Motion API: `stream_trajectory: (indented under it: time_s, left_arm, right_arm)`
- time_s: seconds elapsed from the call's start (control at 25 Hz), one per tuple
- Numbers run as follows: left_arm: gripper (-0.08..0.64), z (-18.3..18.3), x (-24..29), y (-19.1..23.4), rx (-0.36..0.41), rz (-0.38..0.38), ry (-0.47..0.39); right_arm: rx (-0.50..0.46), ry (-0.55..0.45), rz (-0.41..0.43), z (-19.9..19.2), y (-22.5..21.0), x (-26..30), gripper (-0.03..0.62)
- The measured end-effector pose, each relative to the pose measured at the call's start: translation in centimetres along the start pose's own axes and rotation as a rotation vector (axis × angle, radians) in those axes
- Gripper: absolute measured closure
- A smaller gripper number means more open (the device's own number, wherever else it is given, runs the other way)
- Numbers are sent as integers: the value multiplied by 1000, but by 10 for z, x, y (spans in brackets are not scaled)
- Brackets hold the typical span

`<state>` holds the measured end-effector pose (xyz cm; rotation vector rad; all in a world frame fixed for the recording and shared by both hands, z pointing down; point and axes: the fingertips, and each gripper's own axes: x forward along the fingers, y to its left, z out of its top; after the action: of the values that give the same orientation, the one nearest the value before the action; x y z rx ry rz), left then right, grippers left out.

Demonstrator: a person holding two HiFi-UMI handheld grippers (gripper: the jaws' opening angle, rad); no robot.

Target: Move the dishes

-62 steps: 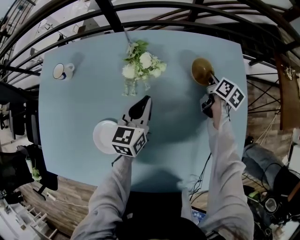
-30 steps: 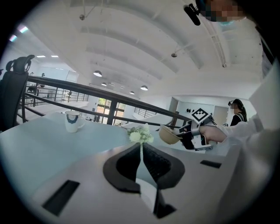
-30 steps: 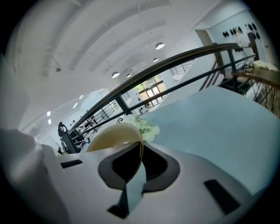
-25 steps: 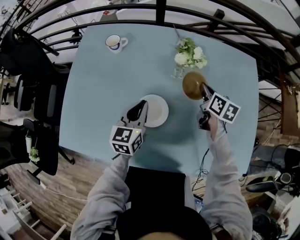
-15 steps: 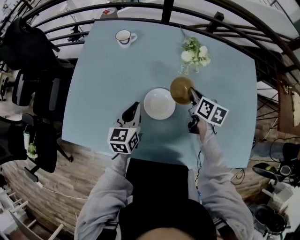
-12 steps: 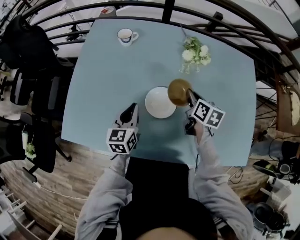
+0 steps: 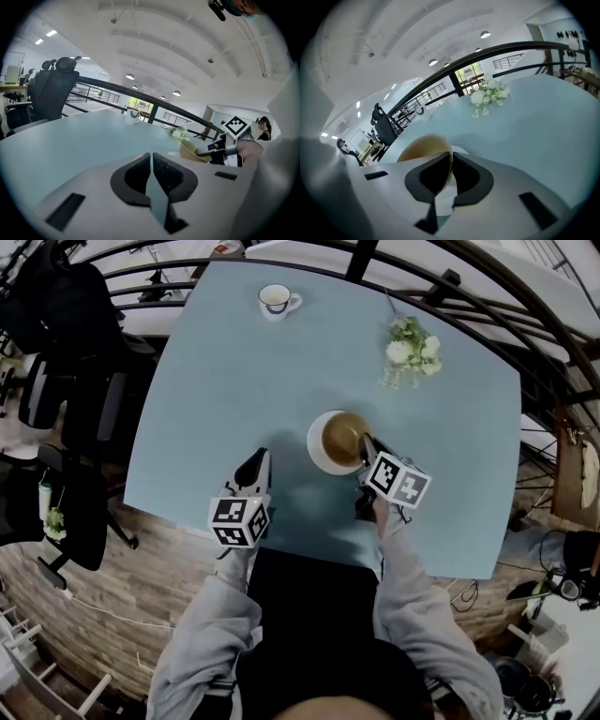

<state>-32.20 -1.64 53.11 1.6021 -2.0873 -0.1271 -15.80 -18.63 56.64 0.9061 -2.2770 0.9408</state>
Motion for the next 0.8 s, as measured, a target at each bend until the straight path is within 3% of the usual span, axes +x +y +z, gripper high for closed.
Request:
stream_trajectory:
  time_s: [0.52,0.8]
  left_arm:
    - [529,-21,-4,20,-28,16,49]
    - [529,-20,-11,14,-4,29,43]
  right_arm:
    - [10,46,-46,-18,-4,15,559]
    - [9,26,58,-14,6,2,417]
